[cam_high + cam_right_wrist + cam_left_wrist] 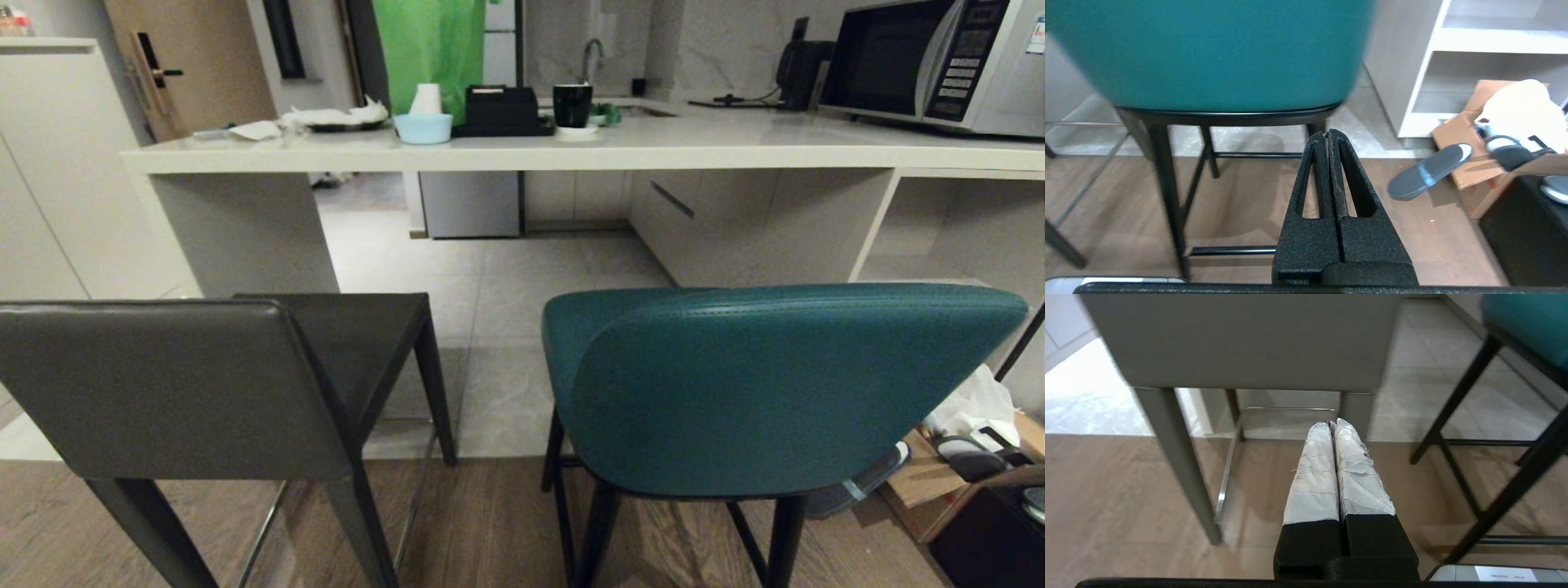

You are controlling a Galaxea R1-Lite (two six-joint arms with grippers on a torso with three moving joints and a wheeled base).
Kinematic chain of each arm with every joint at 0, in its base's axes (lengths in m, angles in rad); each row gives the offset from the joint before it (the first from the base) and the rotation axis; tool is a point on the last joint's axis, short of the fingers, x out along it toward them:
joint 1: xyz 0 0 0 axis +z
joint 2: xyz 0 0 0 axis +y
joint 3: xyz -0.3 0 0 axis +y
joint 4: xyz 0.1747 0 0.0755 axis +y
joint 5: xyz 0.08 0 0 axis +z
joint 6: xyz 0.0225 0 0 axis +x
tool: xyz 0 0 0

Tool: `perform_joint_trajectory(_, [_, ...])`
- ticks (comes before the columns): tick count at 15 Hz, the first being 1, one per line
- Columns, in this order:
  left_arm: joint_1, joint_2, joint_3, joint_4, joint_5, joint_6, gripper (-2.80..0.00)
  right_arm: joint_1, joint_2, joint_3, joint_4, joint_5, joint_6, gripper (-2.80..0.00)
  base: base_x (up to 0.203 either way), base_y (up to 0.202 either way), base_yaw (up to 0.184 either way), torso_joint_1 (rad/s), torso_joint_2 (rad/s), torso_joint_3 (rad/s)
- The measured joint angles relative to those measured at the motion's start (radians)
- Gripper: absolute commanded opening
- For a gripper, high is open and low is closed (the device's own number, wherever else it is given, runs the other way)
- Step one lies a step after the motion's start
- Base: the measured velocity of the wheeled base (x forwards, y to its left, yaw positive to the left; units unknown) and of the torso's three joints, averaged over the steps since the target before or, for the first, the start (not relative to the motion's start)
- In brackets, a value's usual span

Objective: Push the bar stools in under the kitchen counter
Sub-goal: Push the blue chair back under the dining table

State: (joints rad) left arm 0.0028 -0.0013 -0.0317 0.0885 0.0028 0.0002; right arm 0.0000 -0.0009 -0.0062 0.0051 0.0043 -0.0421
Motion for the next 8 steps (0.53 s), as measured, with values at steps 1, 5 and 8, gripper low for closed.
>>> perform_joint_trajectory(1, [0.0, 0.0, 0.0, 0.0, 0.0, 0.0, -2.8, 0.0, 0.0, 0.0, 0.0, 0.0, 0.0, -2.8, 0.0, -0.193, 0.003, 0.002, 0.0, 0.002])
perform_joint_trajectory(5, [0.0, 0.0, 0.0, 0.0, 0.0, 0.0, -2.8, 0.0, 0.0, 0.0, -0.001, 0.0, 0.0, -2.8, 0.0, -0.194, 0.003, 0.001, 0.0, 0.004])
perform_joint_trajectory(8, [0.0, 0.0, 0.0, 0.0, 0.0, 0.0, -2.8, 0.0, 0.0, 0.0, -0.001, 0.0, 0.0, -2.8, 0.0, -0.196, 0.001, 0.002, 0.0, 0.005])
